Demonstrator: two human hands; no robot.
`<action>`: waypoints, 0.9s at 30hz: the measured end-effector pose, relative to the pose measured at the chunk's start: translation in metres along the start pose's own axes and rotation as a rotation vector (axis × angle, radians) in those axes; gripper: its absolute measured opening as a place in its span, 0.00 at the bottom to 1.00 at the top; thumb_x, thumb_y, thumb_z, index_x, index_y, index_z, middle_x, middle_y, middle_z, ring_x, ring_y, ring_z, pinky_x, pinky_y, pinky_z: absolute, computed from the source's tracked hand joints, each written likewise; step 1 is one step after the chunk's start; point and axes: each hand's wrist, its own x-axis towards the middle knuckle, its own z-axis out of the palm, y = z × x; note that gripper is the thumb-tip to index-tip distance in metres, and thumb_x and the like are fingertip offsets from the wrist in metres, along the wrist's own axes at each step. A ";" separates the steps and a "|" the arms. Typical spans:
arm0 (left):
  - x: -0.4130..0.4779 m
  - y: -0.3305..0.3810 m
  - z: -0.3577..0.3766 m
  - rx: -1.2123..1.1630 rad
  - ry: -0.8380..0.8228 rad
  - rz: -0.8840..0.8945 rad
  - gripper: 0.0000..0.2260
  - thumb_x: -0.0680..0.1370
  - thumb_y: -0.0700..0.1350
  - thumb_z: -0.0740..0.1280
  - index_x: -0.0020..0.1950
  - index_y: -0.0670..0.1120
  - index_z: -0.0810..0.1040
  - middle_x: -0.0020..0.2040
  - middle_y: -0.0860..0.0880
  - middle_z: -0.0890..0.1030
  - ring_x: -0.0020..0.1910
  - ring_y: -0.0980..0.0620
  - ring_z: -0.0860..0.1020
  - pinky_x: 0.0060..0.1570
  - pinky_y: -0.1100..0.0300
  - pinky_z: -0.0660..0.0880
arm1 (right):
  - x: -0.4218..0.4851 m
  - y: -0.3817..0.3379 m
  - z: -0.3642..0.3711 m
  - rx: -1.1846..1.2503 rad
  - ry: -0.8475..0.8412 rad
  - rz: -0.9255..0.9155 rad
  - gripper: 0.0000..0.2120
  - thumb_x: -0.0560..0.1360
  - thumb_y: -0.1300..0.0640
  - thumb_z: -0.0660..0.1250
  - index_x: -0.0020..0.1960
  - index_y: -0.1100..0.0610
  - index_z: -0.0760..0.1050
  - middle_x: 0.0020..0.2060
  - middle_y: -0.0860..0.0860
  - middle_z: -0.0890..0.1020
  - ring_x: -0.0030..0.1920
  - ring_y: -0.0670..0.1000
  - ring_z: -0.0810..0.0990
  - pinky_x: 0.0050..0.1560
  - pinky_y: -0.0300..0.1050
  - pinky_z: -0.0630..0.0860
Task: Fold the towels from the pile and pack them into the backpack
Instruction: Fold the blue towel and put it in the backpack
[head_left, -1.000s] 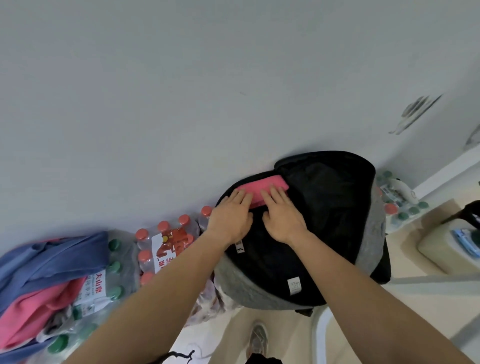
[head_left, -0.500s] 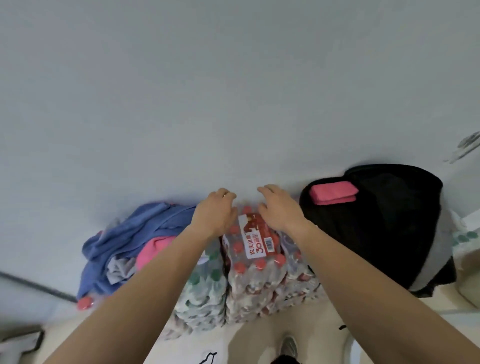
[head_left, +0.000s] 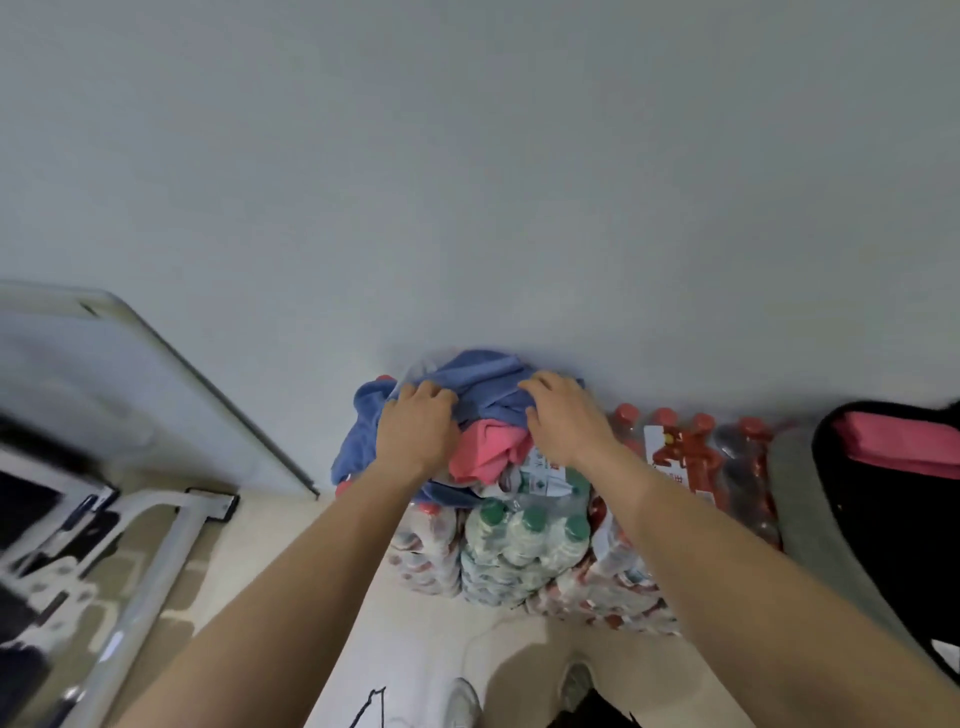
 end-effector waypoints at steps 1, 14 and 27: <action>0.000 -0.003 0.002 0.001 -0.012 -0.019 0.13 0.78 0.48 0.61 0.59 0.49 0.79 0.60 0.47 0.78 0.60 0.44 0.74 0.49 0.50 0.73 | 0.009 0.000 0.001 -0.007 0.005 -0.006 0.18 0.81 0.55 0.59 0.70 0.54 0.69 0.66 0.53 0.72 0.64 0.58 0.71 0.61 0.55 0.72; 0.024 0.003 0.015 -0.164 0.039 -0.068 0.17 0.77 0.59 0.63 0.60 0.52 0.77 0.57 0.48 0.79 0.54 0.45 0.76 0.48 0.49 0.75 | 0.049 0.003 -0.016 0.134 0.071 -0.104 0.04 0.80 0.53 0.63 0.50 0.51 0.76 0.48 0.50 0.75 0.50 0.54 0.74 0.50 0.52 0.73; 0.057 0.016 -0.089 -0.267 0.205 -0.032 0.07 0.78 0.49 0.63 0.54 0.54 0.78 0.48 0.45 0.84 0.46 0.40 0.80 0.39 0.54 0.73 | 0.023 0.037 -0.165 0.159 0.354 -0.008 0.04 0.81 0.51 0.58 0.52 0.48 0.71 0.43 0.49 0.81 0.43 0.56 0.79 0.44 0.52 0.77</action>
